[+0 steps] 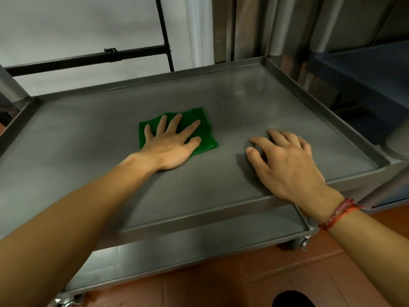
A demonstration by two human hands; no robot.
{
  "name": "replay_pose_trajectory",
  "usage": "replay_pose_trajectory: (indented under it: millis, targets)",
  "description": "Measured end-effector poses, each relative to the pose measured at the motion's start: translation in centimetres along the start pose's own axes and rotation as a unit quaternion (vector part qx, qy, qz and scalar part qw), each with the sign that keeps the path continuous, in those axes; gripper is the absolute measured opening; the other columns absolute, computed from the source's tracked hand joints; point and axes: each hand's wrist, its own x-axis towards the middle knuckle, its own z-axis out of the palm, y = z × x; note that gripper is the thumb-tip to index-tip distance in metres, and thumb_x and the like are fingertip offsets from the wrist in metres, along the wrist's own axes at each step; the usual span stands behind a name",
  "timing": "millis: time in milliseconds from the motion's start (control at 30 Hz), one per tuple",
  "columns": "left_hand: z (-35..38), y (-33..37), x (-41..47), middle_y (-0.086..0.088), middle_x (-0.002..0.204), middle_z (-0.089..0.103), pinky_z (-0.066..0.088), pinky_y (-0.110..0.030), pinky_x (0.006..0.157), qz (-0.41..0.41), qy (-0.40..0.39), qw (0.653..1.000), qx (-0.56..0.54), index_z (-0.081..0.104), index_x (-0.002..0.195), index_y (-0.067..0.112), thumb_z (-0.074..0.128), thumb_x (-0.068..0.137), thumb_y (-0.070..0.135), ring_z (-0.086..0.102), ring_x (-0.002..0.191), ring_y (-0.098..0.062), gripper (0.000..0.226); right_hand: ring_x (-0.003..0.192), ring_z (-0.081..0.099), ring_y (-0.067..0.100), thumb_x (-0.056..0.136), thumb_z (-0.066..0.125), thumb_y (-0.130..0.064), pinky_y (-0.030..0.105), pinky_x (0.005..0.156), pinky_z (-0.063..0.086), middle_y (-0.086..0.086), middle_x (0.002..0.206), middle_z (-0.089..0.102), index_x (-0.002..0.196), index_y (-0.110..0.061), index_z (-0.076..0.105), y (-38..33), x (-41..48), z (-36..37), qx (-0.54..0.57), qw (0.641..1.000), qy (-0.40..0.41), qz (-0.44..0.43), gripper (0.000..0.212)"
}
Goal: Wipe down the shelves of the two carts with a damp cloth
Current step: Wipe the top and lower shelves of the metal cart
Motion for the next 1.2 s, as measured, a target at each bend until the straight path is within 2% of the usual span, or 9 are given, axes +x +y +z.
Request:
replay_pose_trajectory:
  millis: [167,267,400,567,700,933,1067,1200]
  targets:
    - [0.7,1.6,-2.7,0.008,0.165,-0.012,-0.009,-0.060,0.118,0.024,-0.011,0.999,0.017,-0.004,0.147,0.061,0.017,0.096,0.064,-0.016,0.151,-0.026,0.055,0.138,0.036,0.032,0.100,0.026,-0.057,0.053,0.115,0.026,0.011,0.147,0.047,0.136,-0.033,0.053,-0.1,0.0,-0.2,0.004,1.000,-0.007,0.001,0.051]
    - [1.9,3.3,-5.7,0.010,0.164,-0.020,-0.011,-0.060,0.117,0.068,-0.019,0.997,0.040,-0.014,0.144,0.062,0.013,0.090,0.067,-0.024,0.149,-0.025,0.060,0.137,0.037,0.032,0.097,0.021,-0.059,0.053,0.114,0.027,0.011,0.146,0.049,0.135,-0.033,0.054,0.0,-0.1,-0.3,0.008,1.000,-0.003,0.002,0.056]
    - [2.4,4.0,-7.4,0.014,0.161,-0.026,-0.014,-0.060,0.116,0.095,-0.022,0.995,0.034,-0.019,0.141,0.064,0.016,0.094,0.066,-0.031,0.146,-0.022,0.059,0.138,0.036,0.032,0.097,0.019,-0.059,0.053,0.113,0.027,0.011,0.146,0.048,0.137,-0.032,0.053,-0.1,-0.1,-0.2,0.002,1.000,-0.005,-0.002,0.059]
    - [1.9,3.4,-3.2,0.013,0.165,-0.010,-0.008,-0.060,0.118,0.073,0.016,0.997,0.036,-0.006,0.146,0.061,0.015,0.091,0.069,-0.016,0.151,-0.023,0.059,0.140,0.034,0.031,0.097,0.018,-0.060,0.052,0.114,0.026,0.011,0.147,0.047,0.137,-0.033,0.052,-0.2,-0.1,-0.2,0.007,1.000,-0.015,-0.002,0.059]
    - [0.6,2.3,2.4,0.012,0.166,-0.006,-0.008,-0.059,0.118,0.025,0.016,1.000,0.007,0.004,0.150,0.057,0.018,0.095,0.067,-0.012,0.152,-0.023,0.058,0.140,0.033,0.030,0.097,0.018,-0.060,0.051,0.115,0.025,0.010,0.148,0.046,0.137,-0.033,0.052,-0.2,0.0,-0.2,0.010,1.000,-0.020,0.001,0.058]
    - [-0.2,1.9,5.3,0.003,0.166,-0.009,-0.008,-0.063,0.117,-0.019,0.037,0.999,0.008,0.003,0.152,0.052,0.015,0.095,0.067,-0.019,0.150,-0.024,0.060,0.140,0.033,0.028,0.098,0.018,-0.060,0.049,0.115,0.026,0.007,0.147,0.047,0.137,-0.035,0.051,-0.1,0.0,-0.4,0.010,1.000,-0.020,0.002,0.057]
    - [0.3,2.6,3.1,-0.003,0.164,0.001,0.000,-0.063,0.117,-0.045,0.057,0.997,0.013,0.008,0.153,0.048,0.015,0.097,0.064,-0.005,0.151,-0.026,0.059,0.138,0.035,0.028,0.097,0.018,-0.060,0.049,0.114,0.027,0.007,0.145,0.048,0.136,-0.034,0.052,-0.2,-0.1,-0.4,0.006,1.000,-0.019,0.001,0.058]
    - [0.2,2.2,3.3,0.003,0.166,-0.008,-0.008,-0.061,0.117,-0.049,0.022,0.999,0.002,0.000,0.153,0.051,0.013,0.097,0.065,-0.013,0.152,-0.022,0.059,0.138,0.035,0.029,0.097,0.017,-0.060,0.049,0.114,0.028,0.007,0.144,0.048,0.136,-0.033,0.052,-0.2,-0.1,-0.5,0.002,1.000,-0.024,-0.002,0.059]
